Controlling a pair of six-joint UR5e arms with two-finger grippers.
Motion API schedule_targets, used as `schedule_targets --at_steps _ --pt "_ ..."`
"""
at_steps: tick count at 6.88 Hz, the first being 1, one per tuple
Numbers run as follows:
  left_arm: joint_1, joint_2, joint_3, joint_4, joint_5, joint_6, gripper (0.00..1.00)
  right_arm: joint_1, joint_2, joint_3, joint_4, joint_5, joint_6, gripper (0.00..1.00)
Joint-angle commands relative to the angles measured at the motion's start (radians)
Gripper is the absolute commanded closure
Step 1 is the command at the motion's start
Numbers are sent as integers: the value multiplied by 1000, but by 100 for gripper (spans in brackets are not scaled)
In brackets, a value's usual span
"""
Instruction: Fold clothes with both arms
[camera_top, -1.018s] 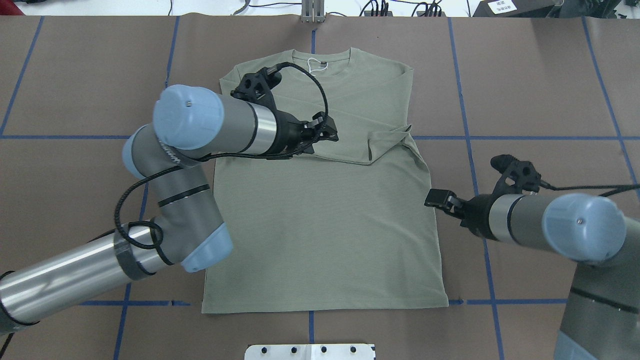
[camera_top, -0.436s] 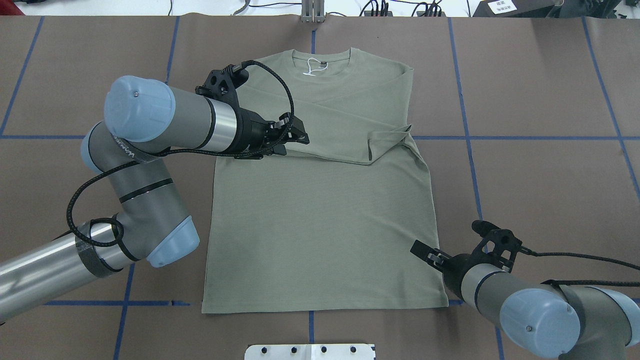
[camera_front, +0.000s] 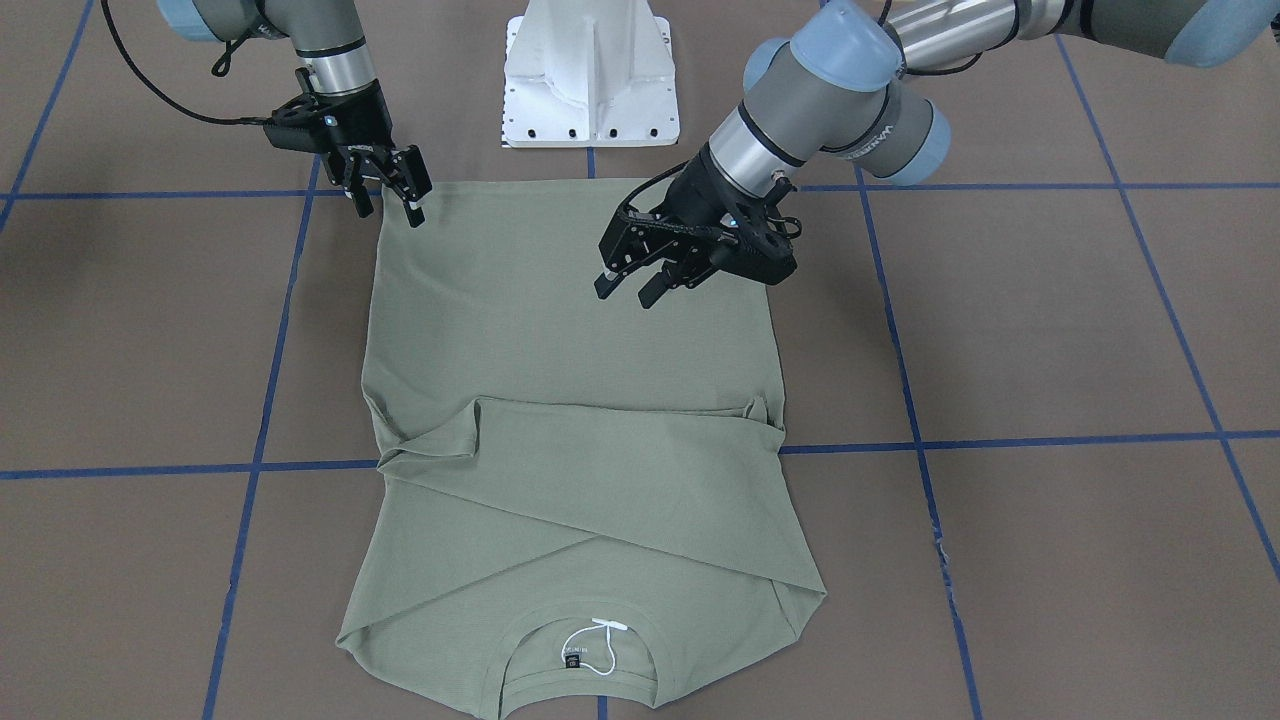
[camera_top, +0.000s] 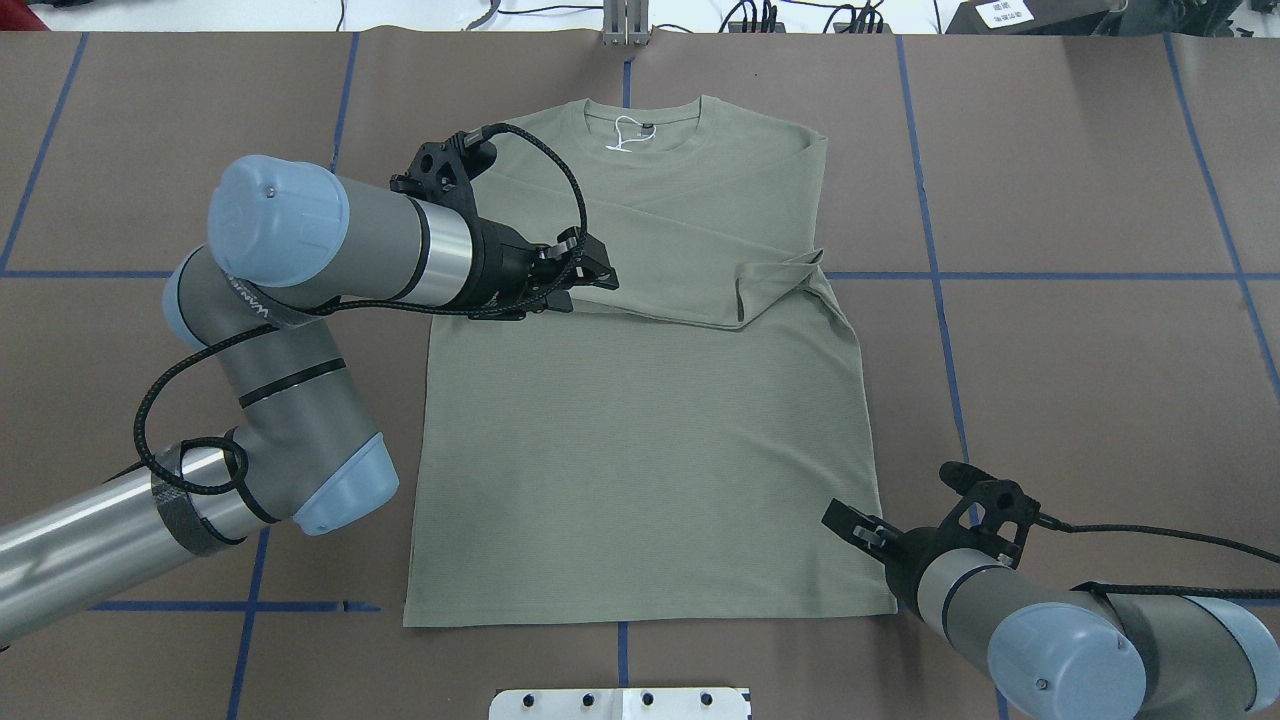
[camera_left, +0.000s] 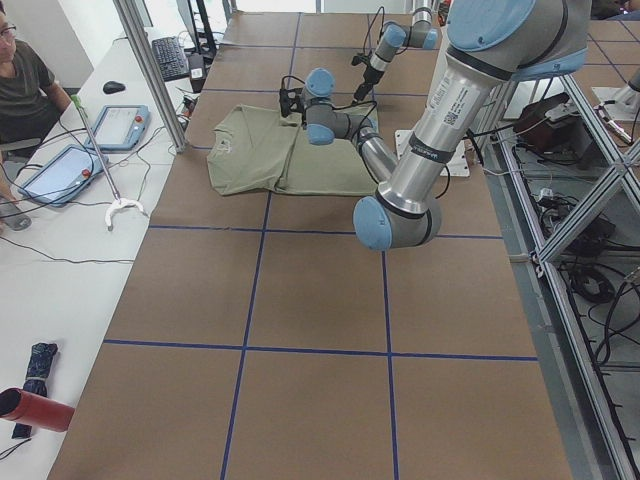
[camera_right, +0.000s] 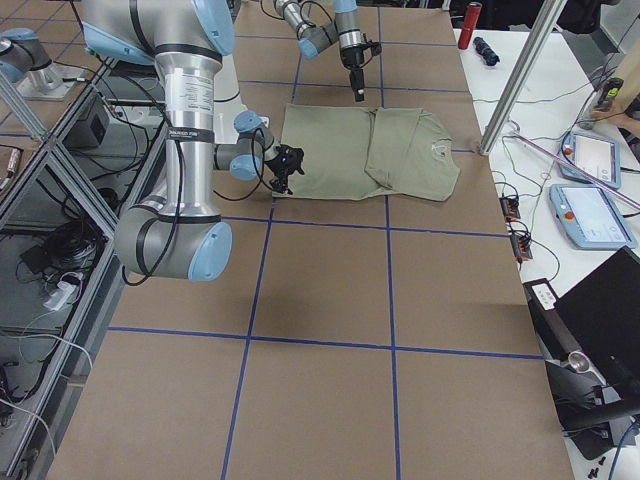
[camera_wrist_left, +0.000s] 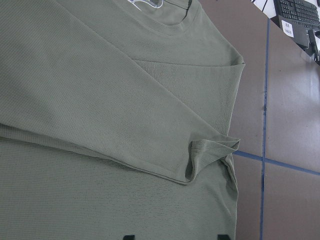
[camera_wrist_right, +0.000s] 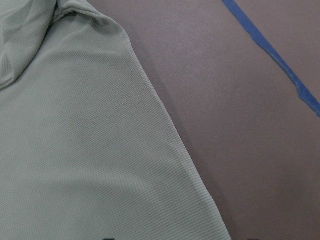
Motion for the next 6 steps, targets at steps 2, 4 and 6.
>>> schedule_targets --at_steps 2,4,6 --pt "0 3 1 -2 0 -2 36 -50 -5 -2 -4 -1 42 15" --pt "0 3 1 -2 0 -5 35 -54 -15 1 -4 10 46 15" --pt "2 9 5 -2 0 -5 35 -60 -32 7 -4 36 60 17"
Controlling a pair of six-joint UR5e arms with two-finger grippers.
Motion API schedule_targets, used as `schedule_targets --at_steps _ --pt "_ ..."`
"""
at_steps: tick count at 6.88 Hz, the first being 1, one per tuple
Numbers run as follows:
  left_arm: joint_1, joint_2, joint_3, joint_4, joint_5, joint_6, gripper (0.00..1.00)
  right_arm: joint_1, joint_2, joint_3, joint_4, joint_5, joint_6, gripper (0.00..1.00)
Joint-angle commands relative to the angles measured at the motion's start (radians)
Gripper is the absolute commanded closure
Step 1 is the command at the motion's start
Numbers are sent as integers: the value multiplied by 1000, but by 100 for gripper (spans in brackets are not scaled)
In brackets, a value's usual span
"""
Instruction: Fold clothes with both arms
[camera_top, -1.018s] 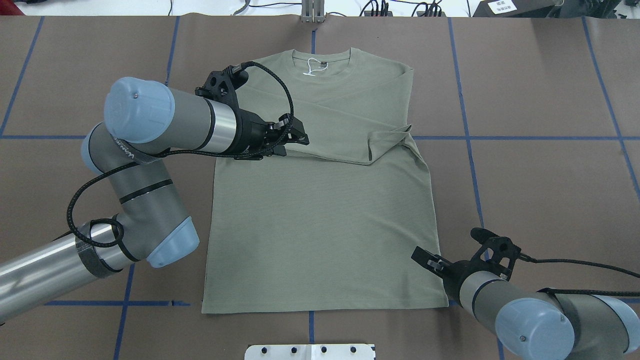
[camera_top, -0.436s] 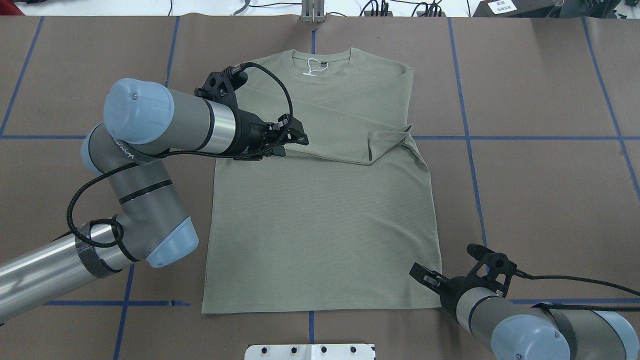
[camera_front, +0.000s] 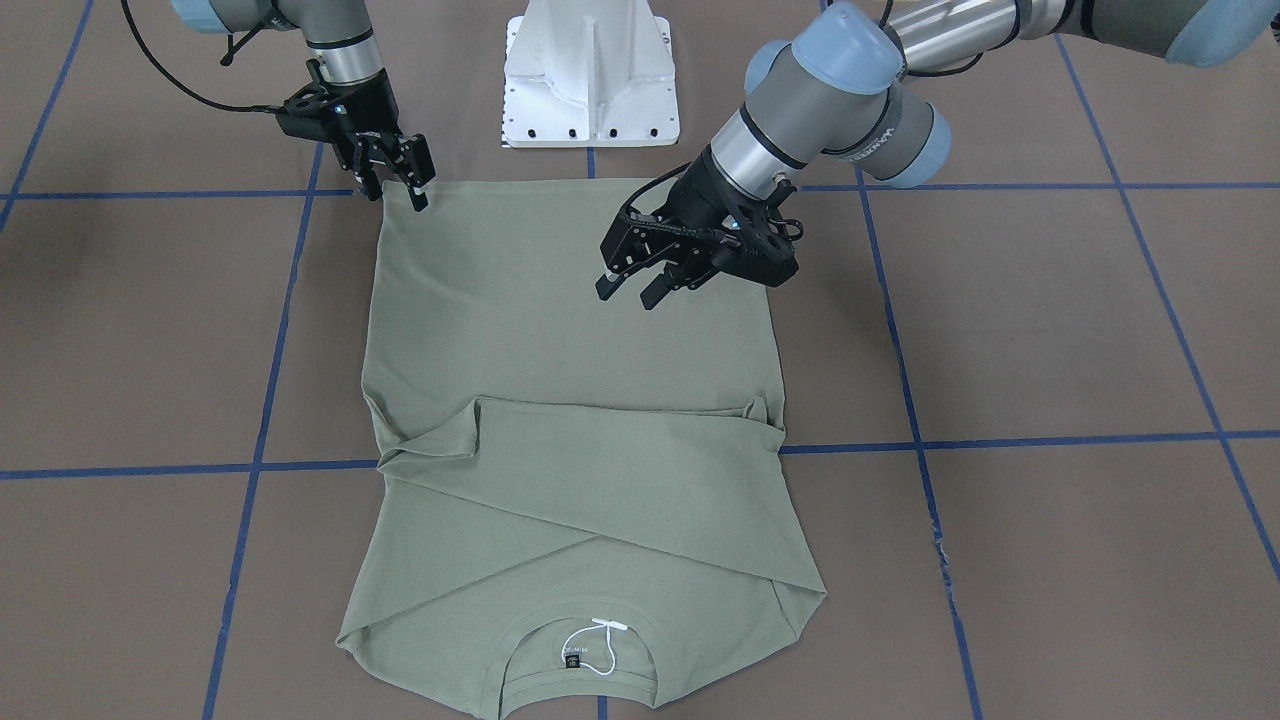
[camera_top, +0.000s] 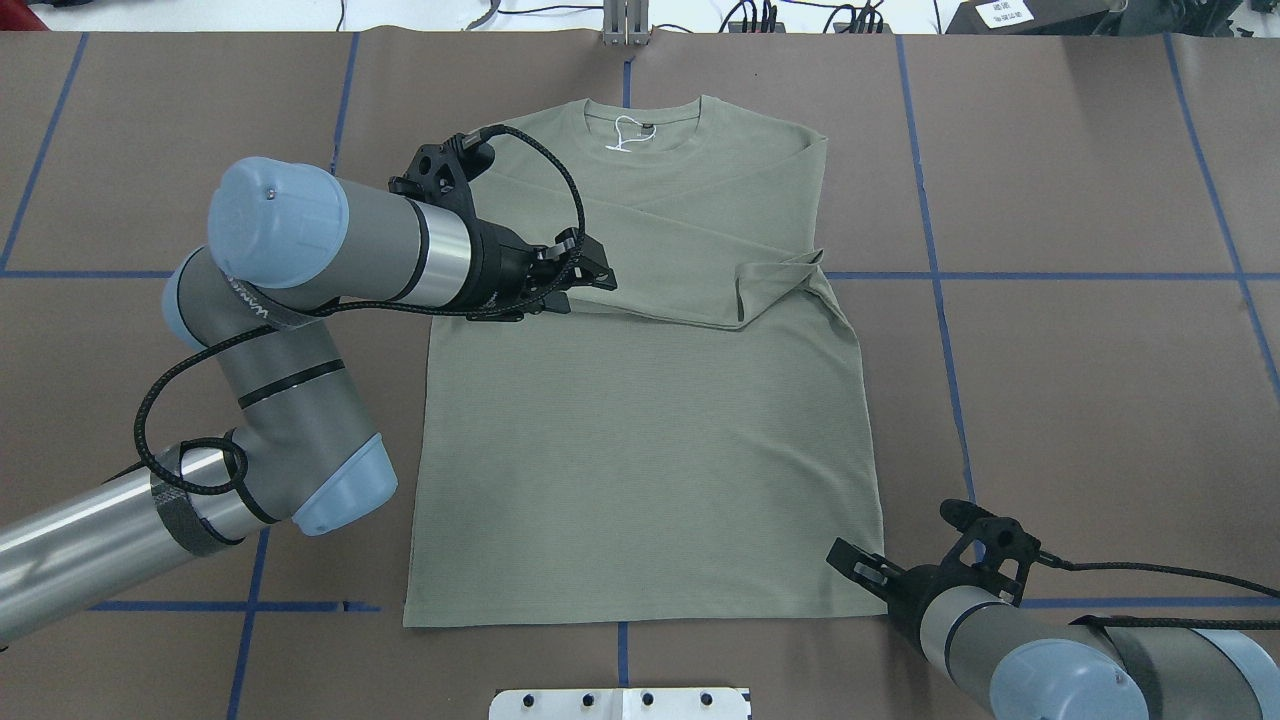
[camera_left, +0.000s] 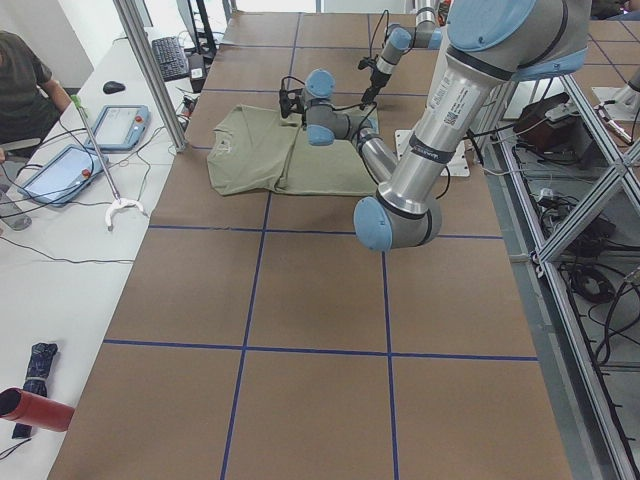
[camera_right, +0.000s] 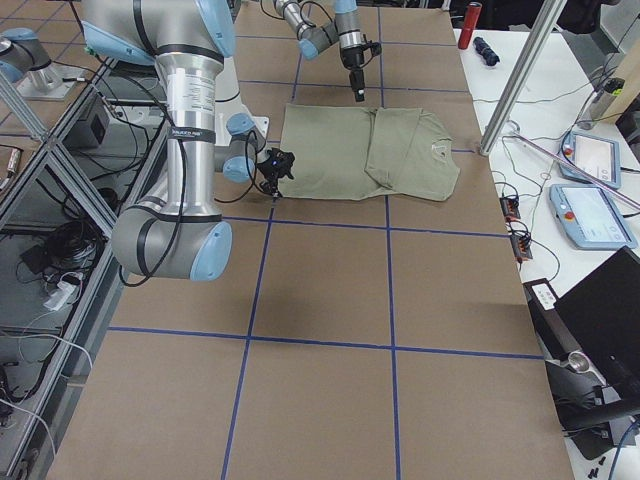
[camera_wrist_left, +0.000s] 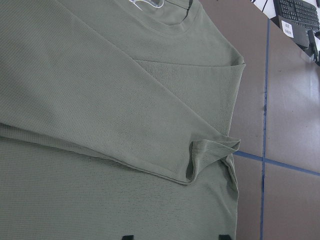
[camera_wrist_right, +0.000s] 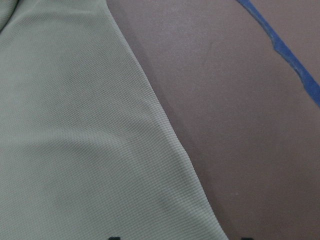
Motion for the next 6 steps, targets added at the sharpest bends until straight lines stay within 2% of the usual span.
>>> schedule_targets --at_steps 1,3,4,5,6 --pt "1 4 -1 -2 0 0 35 -9 -14 1 0 23 17 17" --pt "1 4 -1 -2 0 0 34 -26 -22 -2 0 29 38 21" --pt "1 7 -1 -2 0 0 34 -30 -22 -2 0 31 40 33" --pt "1 4 -3 -2 0 -2 34 -37 -22 0 0 31 40 36" --pt "1 7 -3 -2 0 -2 34 -44 -22 -2 0 31 46 45"
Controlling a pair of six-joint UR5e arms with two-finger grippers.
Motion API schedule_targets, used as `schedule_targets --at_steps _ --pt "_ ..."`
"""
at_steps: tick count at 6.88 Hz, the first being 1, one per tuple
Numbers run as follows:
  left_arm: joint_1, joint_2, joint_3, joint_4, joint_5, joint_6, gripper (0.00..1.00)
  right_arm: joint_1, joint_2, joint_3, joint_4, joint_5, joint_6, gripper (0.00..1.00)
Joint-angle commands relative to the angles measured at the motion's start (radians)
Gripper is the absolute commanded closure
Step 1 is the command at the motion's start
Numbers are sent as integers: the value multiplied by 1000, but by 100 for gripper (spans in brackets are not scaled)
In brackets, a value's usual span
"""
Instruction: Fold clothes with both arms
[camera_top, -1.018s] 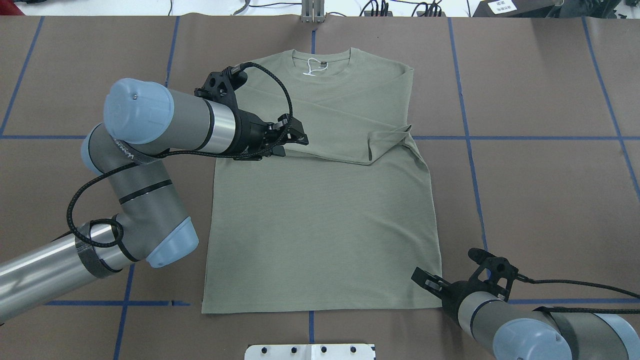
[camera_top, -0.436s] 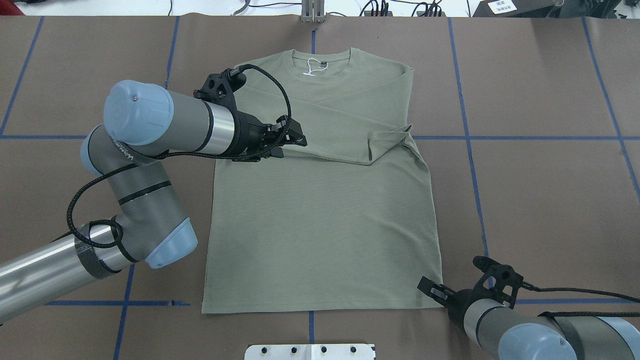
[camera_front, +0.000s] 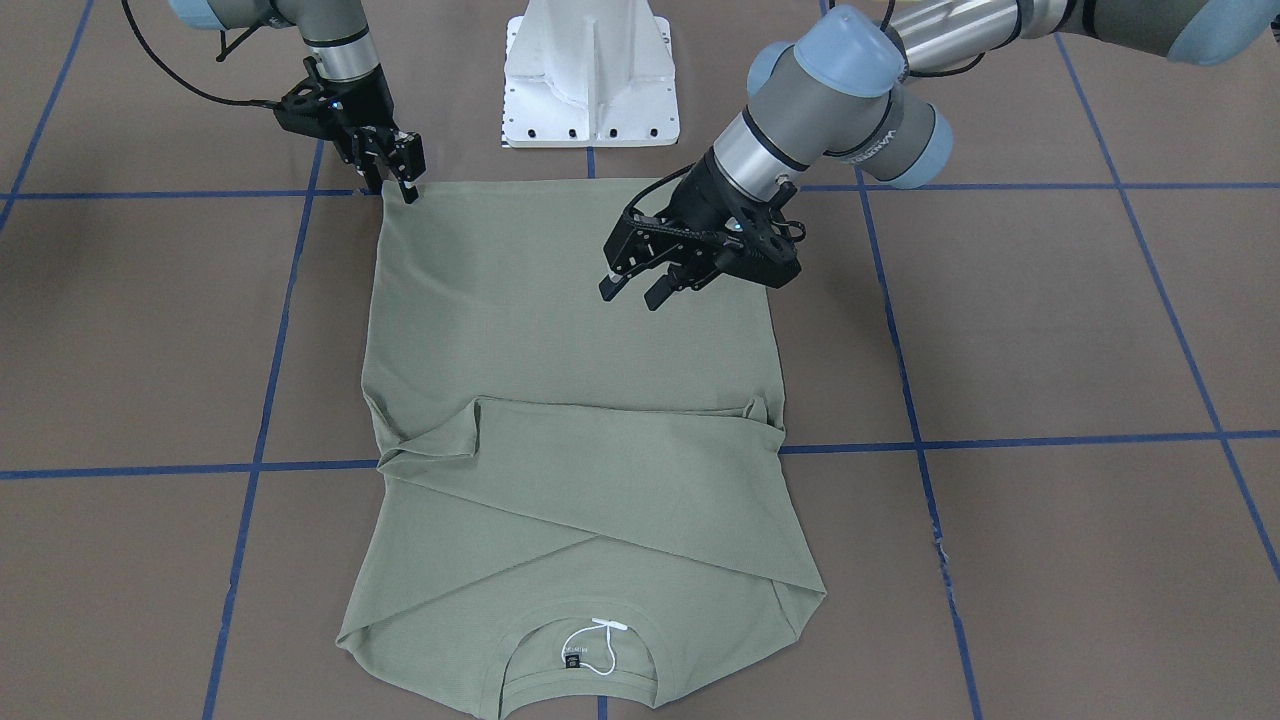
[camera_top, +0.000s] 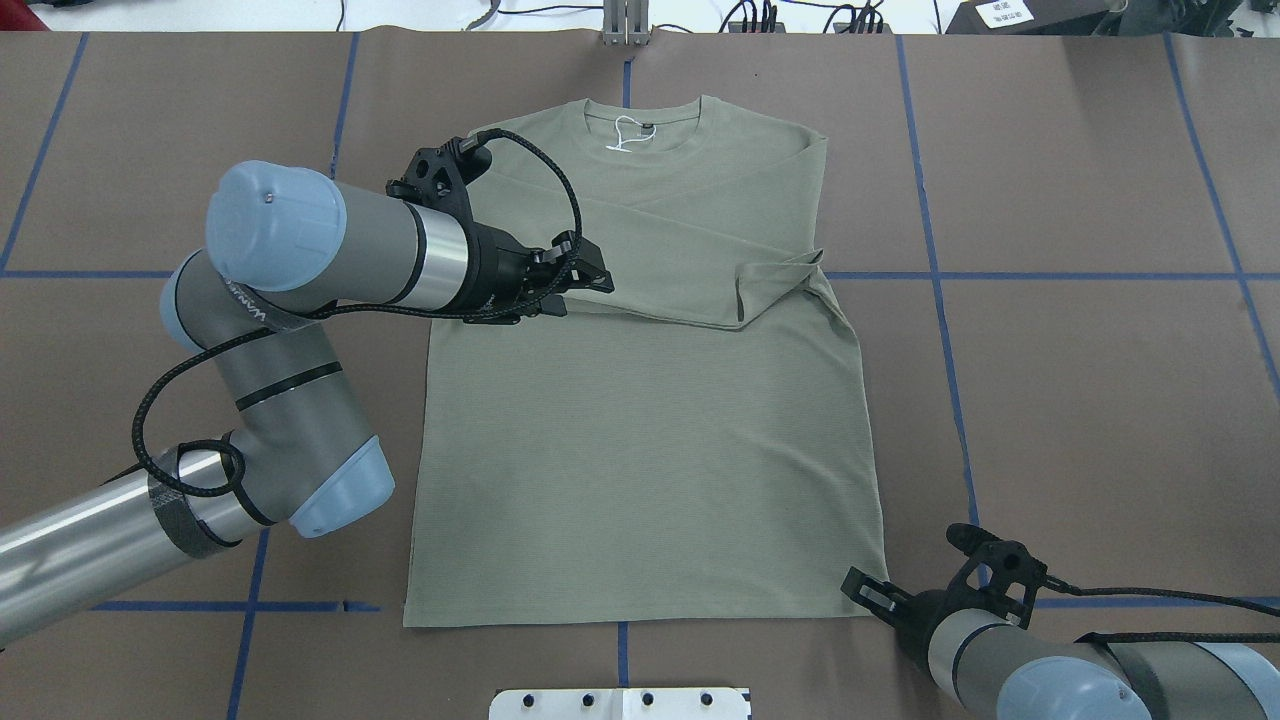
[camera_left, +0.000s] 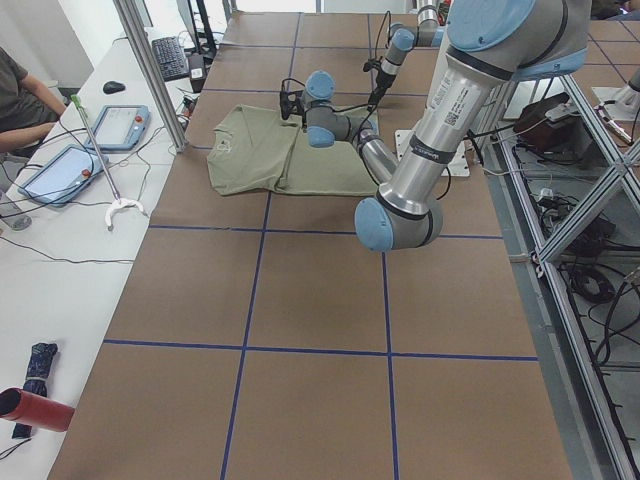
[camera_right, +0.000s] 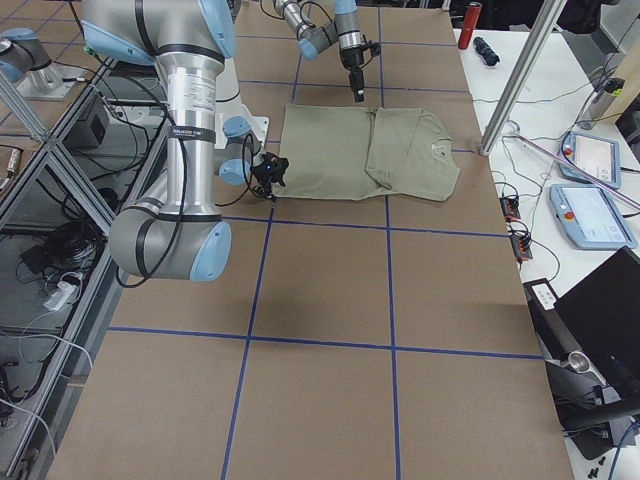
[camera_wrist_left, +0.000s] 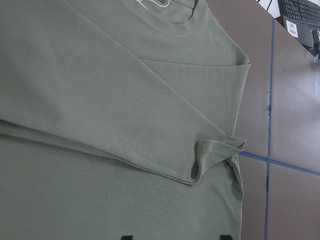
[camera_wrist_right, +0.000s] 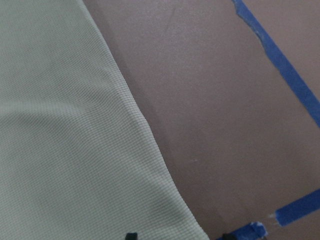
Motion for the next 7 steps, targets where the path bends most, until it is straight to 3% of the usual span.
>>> schedule_targets --at_steps 1,2,6,7 --pt "-2 2 -2 0 2 0 33 -10 0 3 0 0 16 87" --pt "0 2 -1 0 6 0 33 -8 -3 4 0 0 16 100" --pt "-2 11 -14 8 14 -41 33 -7 -45 59 0 -1 16 100" --pt "62 84 -69 14 116 -148 33 -7 -45 62 0 0 16 100"
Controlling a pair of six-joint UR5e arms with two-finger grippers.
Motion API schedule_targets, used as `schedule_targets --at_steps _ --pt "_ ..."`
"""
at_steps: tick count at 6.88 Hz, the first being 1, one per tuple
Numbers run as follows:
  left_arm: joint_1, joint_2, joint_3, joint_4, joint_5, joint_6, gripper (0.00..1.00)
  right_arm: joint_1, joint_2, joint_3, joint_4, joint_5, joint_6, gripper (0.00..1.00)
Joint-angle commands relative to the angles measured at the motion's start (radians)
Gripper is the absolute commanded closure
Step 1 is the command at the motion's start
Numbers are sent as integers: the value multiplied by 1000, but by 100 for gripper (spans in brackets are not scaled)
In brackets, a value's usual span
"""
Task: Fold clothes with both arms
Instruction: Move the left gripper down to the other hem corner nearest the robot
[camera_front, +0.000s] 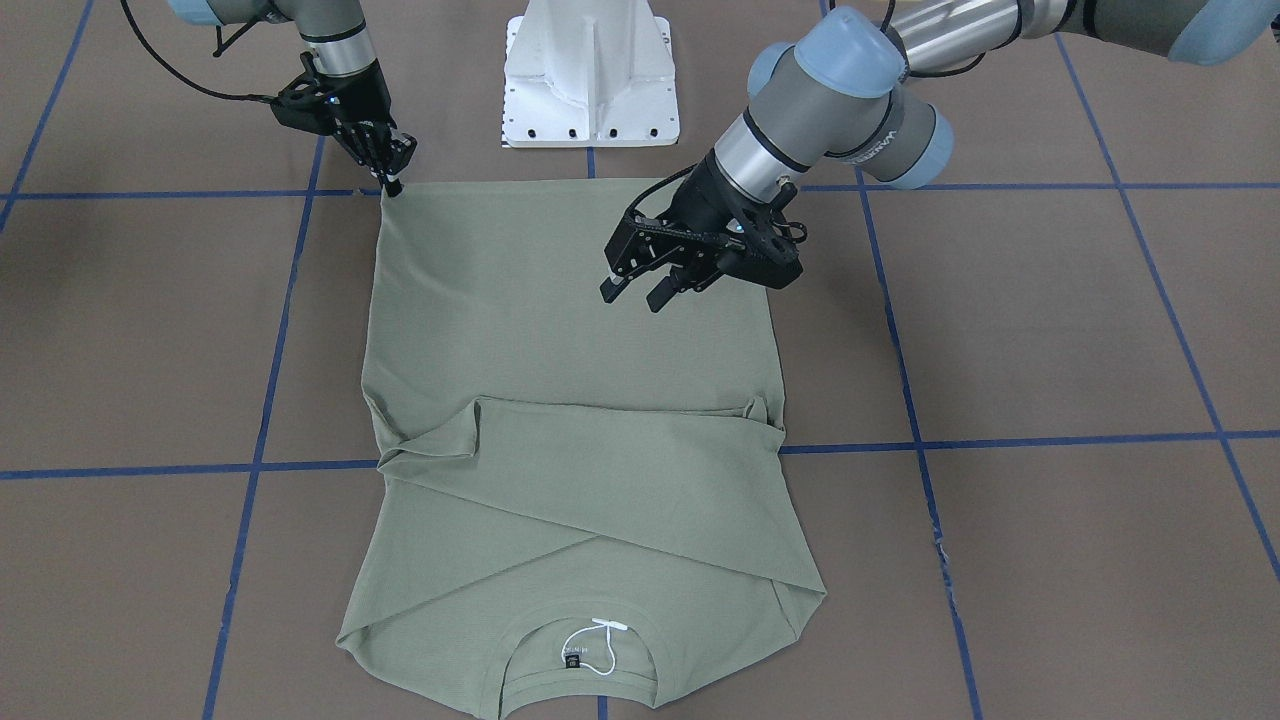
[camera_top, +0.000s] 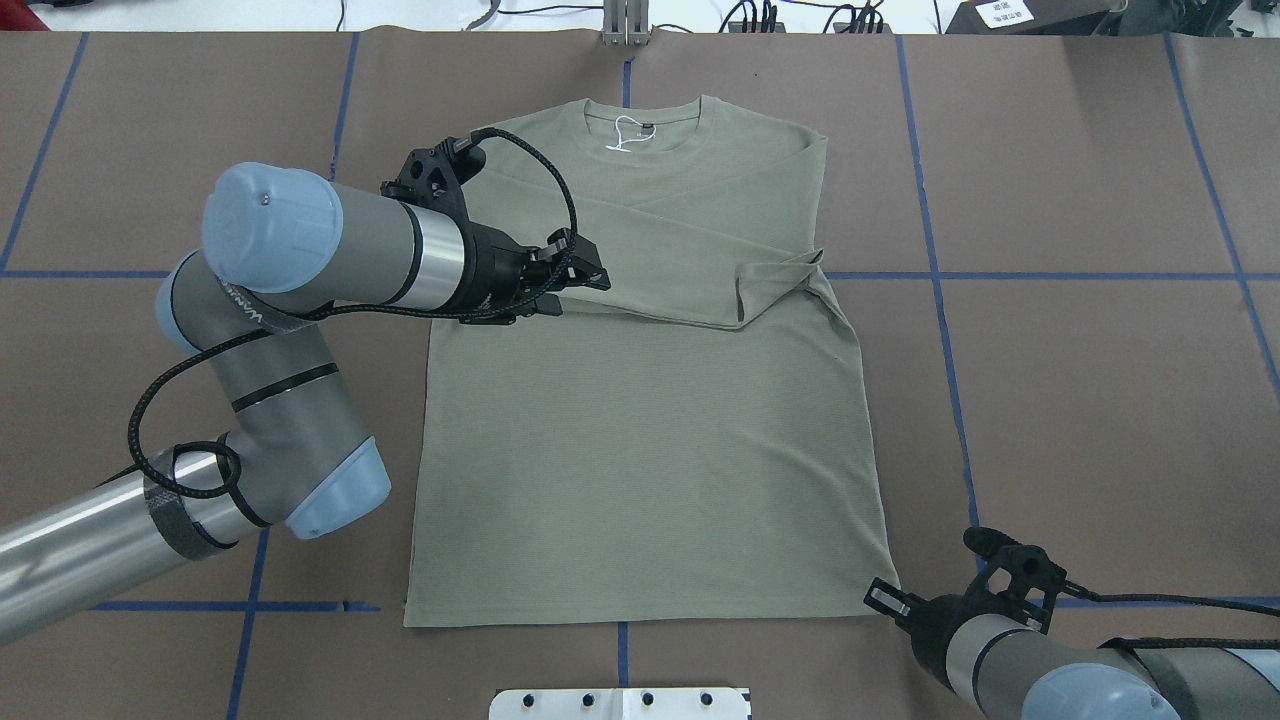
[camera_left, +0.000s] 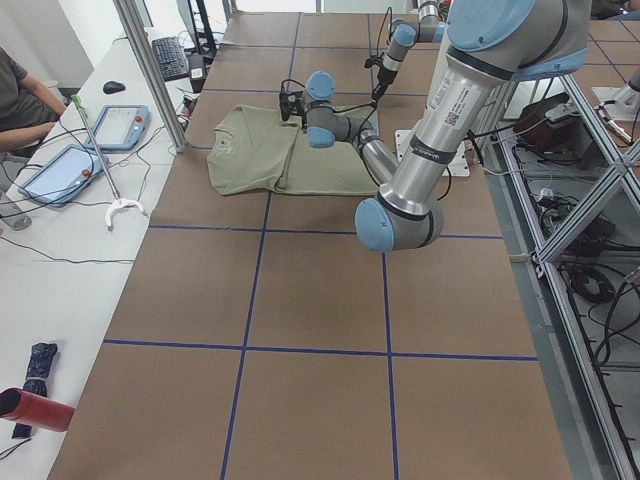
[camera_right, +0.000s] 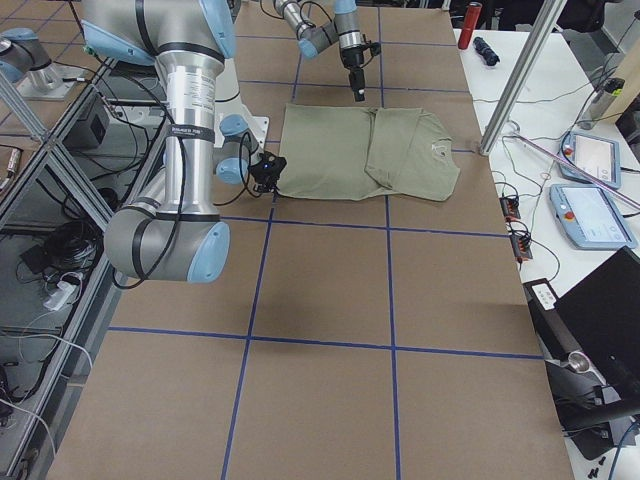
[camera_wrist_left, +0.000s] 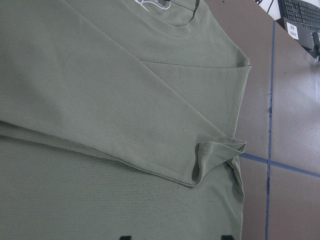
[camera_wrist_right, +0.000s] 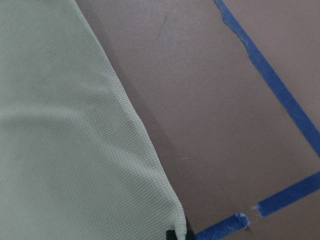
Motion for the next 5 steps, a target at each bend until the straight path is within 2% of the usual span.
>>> schedule_targets --at_steps 1,2,4,5 --pt "172 164 -130 28 219 -103 33 -3 -4 12 1 1 0 100" --pt "222 235 -210 110 242 -106 33 -3 -4 12 1 1 0 100" --pt "316 253 -278 362 327 -139 30 -3 -3 12 1 -1 2 100" --pt "344 257 -296 399 331 -146 30 -3 -3 12 3 -2 0 100"
